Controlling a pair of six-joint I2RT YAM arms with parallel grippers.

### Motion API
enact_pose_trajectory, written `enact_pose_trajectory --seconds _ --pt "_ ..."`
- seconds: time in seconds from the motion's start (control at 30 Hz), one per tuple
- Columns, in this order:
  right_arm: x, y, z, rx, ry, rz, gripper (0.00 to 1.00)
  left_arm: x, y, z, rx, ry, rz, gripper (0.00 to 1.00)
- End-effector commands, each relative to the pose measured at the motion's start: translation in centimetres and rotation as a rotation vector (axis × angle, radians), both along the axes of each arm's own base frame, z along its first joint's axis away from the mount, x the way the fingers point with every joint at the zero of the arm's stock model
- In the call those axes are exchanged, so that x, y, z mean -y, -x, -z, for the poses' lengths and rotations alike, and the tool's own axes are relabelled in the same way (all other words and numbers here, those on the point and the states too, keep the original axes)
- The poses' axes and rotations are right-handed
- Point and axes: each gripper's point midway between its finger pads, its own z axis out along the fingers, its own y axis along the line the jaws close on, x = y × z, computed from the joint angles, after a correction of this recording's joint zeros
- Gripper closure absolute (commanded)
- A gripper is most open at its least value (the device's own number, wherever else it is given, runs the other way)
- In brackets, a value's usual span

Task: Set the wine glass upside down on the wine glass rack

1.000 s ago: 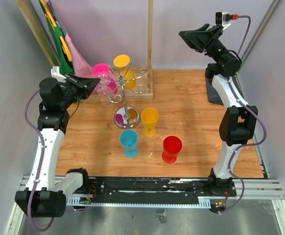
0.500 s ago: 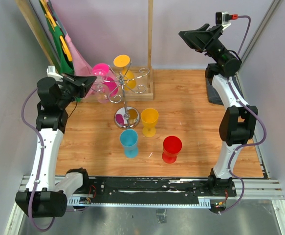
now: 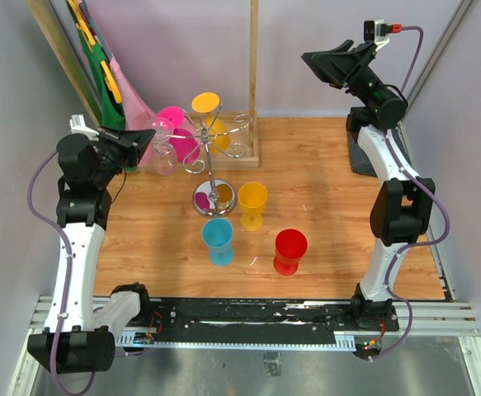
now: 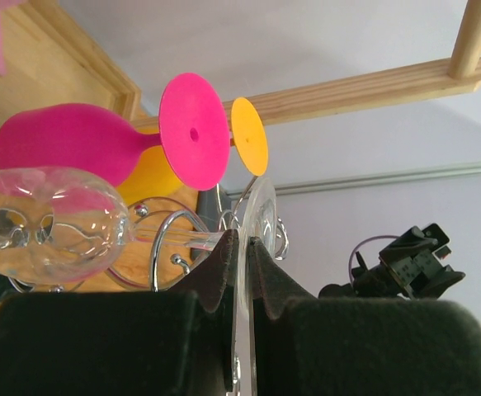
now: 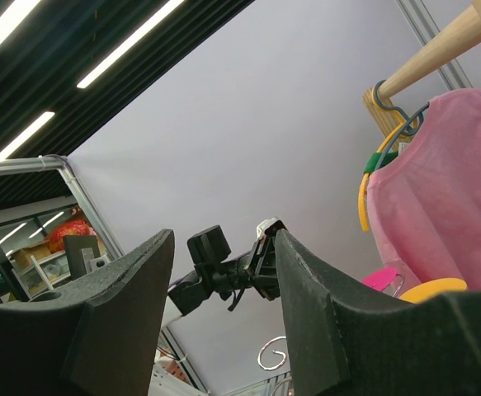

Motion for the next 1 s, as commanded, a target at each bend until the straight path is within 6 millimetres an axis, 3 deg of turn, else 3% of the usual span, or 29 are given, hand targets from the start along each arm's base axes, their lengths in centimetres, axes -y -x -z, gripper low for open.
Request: enact_pose_trajectory --seconds 0.0,0.27,0.5,0.97 --pt "1.0 1.4 -0.8 0.087 0.003 0.032 0.46 -0.7 1.2 -2.9 0.093 -0.031 -0.039 1.00" --pt "1.0 1.0 -0.5 0.080 0.003 0.032 0.46 0.2 2.4 -2.8 0.112 0.002 0.006 1.00" --pt "0.9 0.8 -0.3 0.075 0.009 0.029 0.46 1.6 3.3 -1.2 0.117 0.041 0.081 1.00" --pt "0.4 0.7 0.3 0.053 0.015 0.016 0.46 2.4 3.5 2.2 0.088 0.072 0.127 1.00"
